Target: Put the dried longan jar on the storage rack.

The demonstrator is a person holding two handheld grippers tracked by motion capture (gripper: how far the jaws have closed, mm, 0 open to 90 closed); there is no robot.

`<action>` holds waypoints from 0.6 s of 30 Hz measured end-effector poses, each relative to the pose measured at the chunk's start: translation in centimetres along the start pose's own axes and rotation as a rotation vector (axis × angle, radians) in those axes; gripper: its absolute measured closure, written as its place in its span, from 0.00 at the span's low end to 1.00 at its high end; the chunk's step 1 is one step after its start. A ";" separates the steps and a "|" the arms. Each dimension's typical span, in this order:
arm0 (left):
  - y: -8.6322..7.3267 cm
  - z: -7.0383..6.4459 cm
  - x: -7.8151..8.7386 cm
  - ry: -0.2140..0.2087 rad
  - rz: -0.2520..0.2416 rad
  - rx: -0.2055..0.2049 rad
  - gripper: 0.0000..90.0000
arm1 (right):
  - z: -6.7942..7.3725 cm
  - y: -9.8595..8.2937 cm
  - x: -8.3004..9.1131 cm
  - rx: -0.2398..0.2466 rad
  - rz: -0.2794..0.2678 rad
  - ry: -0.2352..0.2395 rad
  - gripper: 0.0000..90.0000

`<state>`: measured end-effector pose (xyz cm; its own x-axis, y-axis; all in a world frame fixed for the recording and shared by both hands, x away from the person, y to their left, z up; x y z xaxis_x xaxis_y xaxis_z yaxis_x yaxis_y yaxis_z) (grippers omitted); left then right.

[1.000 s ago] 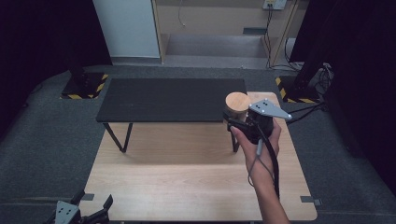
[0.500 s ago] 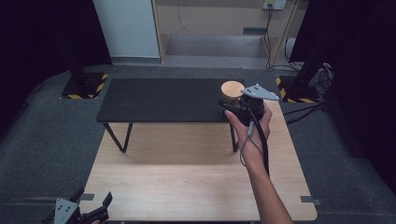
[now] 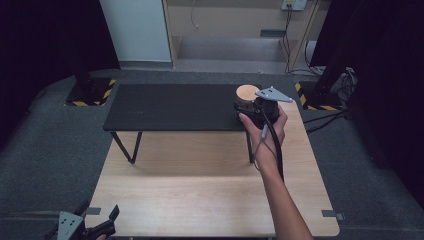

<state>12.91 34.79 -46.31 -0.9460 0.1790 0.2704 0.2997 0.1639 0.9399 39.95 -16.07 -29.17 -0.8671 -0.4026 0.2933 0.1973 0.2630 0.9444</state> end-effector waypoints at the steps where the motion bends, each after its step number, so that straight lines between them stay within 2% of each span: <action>1: 0.0 0.0 0.0 0.000 0.001 0.000 0.01 | 0.0 0.0 0.0 -0.001 0.000 0.002 0.29; 18: 0.0 0.0 -0.2 -0.004 0.003 0.002 0.01 | -0.2 -0.9 -0.5 0.001 -0.011 -0.002 0.28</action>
<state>13.11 34.73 -46.41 -0.9444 0.1839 0.2727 0.3032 0.1651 0.9385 40.28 -16.26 -30.11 -0.8702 -0.4034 0.2828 0.1875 0.2597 0.9473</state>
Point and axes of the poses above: each handheld gripper's, and its own axes: x roughly backward along the jaws, y roughly out of its top, z roughly to its left, the point moved 7 cm from there along -x, roughly forward along the jaws, and after that the axes turned 9 degrees about x, right-handed, at the moved point
